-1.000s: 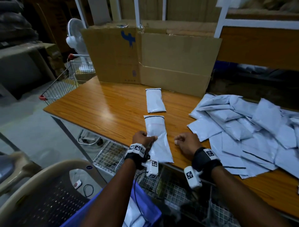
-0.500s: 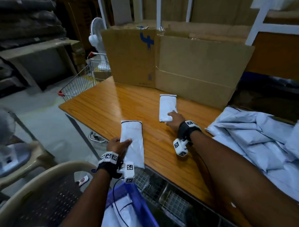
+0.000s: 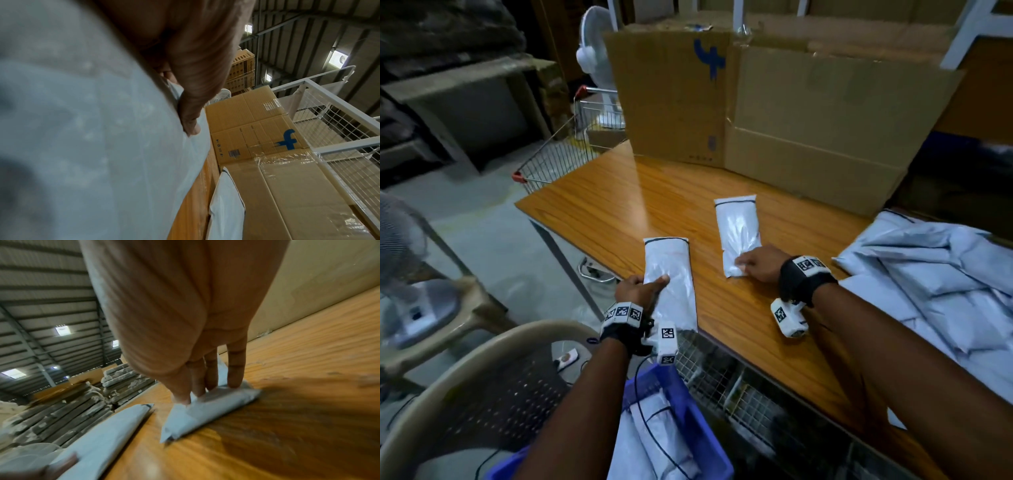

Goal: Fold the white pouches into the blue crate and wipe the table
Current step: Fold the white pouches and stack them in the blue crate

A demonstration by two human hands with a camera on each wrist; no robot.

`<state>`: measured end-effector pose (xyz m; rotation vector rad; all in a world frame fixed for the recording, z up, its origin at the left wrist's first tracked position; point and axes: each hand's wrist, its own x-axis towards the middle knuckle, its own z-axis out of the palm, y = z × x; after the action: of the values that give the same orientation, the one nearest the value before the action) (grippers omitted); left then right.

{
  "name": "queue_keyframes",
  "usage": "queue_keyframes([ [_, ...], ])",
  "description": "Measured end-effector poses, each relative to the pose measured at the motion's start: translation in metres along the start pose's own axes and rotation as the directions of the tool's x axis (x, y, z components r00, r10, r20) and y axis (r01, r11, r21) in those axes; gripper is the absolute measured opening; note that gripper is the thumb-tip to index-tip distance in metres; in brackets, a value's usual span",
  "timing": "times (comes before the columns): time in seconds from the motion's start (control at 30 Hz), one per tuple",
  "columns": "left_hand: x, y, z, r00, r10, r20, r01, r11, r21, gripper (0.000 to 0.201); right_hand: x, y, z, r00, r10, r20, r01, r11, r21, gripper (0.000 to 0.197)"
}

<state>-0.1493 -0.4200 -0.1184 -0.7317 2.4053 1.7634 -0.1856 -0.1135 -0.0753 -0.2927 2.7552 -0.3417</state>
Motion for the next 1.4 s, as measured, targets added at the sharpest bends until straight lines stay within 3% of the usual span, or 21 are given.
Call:
queue_keyframes([
  [0.1, -0.002, 0.001, -0.003, 0.999, 0.035, 0.018, -0.036, 0.998, 0.055, 0.056, -0.039, -0.011, 0.005, 0.998, -0.053, -0.035, 0.055, 0.996, 0.071, 0.028],
  [0.2, -0.009, 0.000, -0.005, 0.997, 0.052, 0.052, -0.054, 0.998, 0.042, 0.055, -0.057, -0.012, 0.014, 0.970, 0.089, -0.225, -0.039, 0.975, 0.218, 0.018],
  [0.27, -0.016, 0.000, -0.007, 0.996, 0.043, 0.082, -0.045, 0.999, 0.027, 0.042, -0.058, -0.009, 0.021, 0.911, 0.265, -0.316, -0.170, 0.939, 0.298, 0.046],
  [0.33, -0.022, -0.004, -0.011, 0.992, 0.044, 0.117, -0.046, 0.999, 0.007, 0.037, -0.056, -0.008, 0.030, 0.886, 0.383, -0.261, -0.289, 0.897, 0.336, 0.098],
  [0.37, -0.026, -0.006, -0.014, 0.990, 0.045, 0.134, -0.045, 0.999, -0.001, 0.037, -0.055, -0.009, 0.034, 0.875, 0.442, -0.199, -0.354, 0.863, 0.359, 0.115],
  [0.43, -0.036, -0.013, -0.020, 0.988, 0.044, 0.146, -0.041, 0.999, -0.027, 0.034, -0.056, -0.012, 0.040, 0.845, 0.522, -0.120, -0.436, 0.801, 0.411, 0.125],
  [0.53, -0.049, -0.028, -0.032, 0.991, 0.032, 0.130, -0.018, 0.995, -0.103, 0.026, -0.064, -0.023, 0.047, 0.851, 0.519, -0.086, -0.449, 0.801, 0.395, 0.102],
  [0.63, -0.060, -0.051, -0.052, 0.992, 0.012, 0.129, 0.003, 0.993, -0.120, 0.029, -0.074, -0.043, 0.053, 0.884, 0.453, -0.113, -0.367, 0.824, 0.431, 0.059],
  [0.73, -0.063, -0.090, -0.082, 0.985, -0.028, 0.169, 0.050, 0.991, -0.122, 0.029, -0.079, -0.077, 0.063, 0.944, 0.316, -0.096, -0.240, 0.855, 0.459, 0.042],
  [0.83, -0.046, -0.157, -0.113, 0.972, -0.120, 0.200, 0.126, 0.992, -0.015, 0.041, -0.078, -0.122, 0.081, 0.987, 0.155, -0.053, -0.117, 0.891, 0.438, 0.050],
  [0.9, -0.071, -0.172, -0.136, 0.962, -0.149, 0.227, 0.159, 0.987, -0.024, 0.049, -0.079, -0.154, 0.095, 0.996, 0.085, -0.019, -0.072, 0.929, 0.362, 0.048],
  [1.03, -0.118, -0.208, -0.180, 0.930, -0.296, 0.220, 0.305, 0.952, -0.007, 0.019, -0.079, -0.203, 0.141, 0.993, 0.003, 0.120, -0.033, 0.968, 0.250, 0.051],
  [1.13, -0.111, -0.292, -0.214, 0.877, -0.429, 0.215, 0.411, 0.903, 0.125, 0.042, -0.076, -0.223, 0.191, 0.970, 0.046, 0.241, -0.108, 0.963, 0.249, 0.056],
  [1.17, -0.097, -0.338, -0.223, 0.860, -0.473, 0.193, 0.441, 0.878, 0.187, 0.055, -0.073, -0.226, 0.212, 0.958, 0.059, 0.281, -0.137, 0.954, 0.268, 0.052],
  [1.23, -0.100, -0.373, -0.232, 0.838, -0.526, 0.145, 0.476, 0.834, 0.280, 0.066, -0.070, -0.234, 0.251, 0.924, 0.070, 0.376, -0.180, 0.946, 0.268, 0.033],
  [1.33, -0.131, -0.339, -0.237, 0.842, -0.529, 0.107, 0.422, 0.768, 0.481, 0.042, -0.060, -0.243, 0.313, 0.877, 0.063, 0.477, -0.228, 0.927, 0.297, 0.047],
  [1.4, -0.128, -0.350, -0.237, 0.800, -0.591, 0.105, 0.426, 0.683, 0.593, 0.045, -0.053, -0.250, 0.355, 0.845, 0.101, 0.526, -0.280, 0.920, 0.273, 0.054],
])
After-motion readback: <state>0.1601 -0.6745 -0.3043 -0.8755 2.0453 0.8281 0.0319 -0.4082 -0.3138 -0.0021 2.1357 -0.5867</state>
